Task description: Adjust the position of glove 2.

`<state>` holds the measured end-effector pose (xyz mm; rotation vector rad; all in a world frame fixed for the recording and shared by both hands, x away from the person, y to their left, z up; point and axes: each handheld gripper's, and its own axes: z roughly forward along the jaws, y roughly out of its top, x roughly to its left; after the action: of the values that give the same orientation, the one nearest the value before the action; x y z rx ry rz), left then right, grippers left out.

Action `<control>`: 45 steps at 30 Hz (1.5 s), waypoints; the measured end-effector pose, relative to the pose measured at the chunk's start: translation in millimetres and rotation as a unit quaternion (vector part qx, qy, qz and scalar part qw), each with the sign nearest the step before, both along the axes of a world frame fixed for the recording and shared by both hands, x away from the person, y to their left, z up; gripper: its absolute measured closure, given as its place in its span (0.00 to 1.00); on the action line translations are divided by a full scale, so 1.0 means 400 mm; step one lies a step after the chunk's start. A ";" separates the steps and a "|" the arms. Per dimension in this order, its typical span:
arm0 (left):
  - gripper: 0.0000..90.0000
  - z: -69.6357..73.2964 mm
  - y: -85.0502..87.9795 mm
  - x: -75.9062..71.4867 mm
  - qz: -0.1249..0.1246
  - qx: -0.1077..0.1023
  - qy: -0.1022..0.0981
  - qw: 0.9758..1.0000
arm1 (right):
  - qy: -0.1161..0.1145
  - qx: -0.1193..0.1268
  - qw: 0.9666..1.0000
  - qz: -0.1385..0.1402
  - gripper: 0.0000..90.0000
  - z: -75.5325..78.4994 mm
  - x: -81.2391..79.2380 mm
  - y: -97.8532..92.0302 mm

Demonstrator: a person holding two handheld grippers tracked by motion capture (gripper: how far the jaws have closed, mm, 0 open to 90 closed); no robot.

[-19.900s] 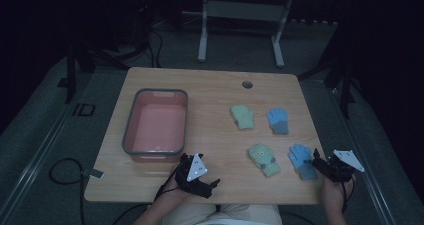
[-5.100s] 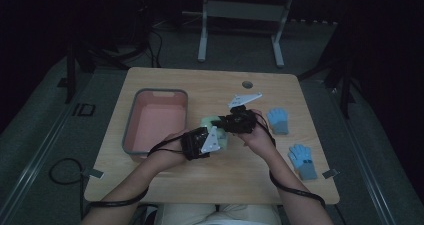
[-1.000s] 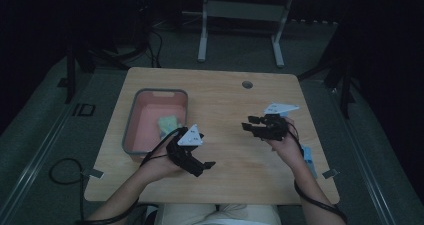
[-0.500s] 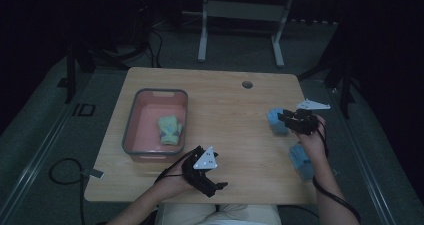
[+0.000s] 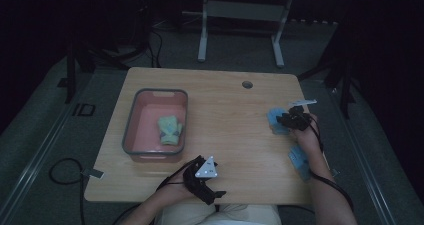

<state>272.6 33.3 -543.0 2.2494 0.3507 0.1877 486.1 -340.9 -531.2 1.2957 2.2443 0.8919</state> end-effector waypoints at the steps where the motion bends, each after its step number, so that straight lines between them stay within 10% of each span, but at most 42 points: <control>1: 0.05 -0.006 0.001 0.002 0.004 0.006 -0.001 1.000 | 0.009 -0.003 1.000 -0.001 0.70 -0.016 0.008 0.001; 20: 0.05 -0.023 0.006 0.010 0.011 0.020 -0.006 1.000 | 0.022 -0.015 0.999 -0.042 0.98 0.011 -0.003 0.044; 33: 0.05 -0.028 0.009 0.017 0.016 0.018 0.002 1.000 | -0.063 0.031 0.998 0.002 0.98 0.202 -0.141 0.168; 45: 0.05 -0.028 0.021 0.023 0.031 0.004 0.002 1.000 | -0.075 0.040 0.996 0.039 0.98 0.250 -0.262 0.312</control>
<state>281.7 41.6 -554.2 2.2485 0.4234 0.2167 381.4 -215.9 -431.1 1.1415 2.1735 1.0805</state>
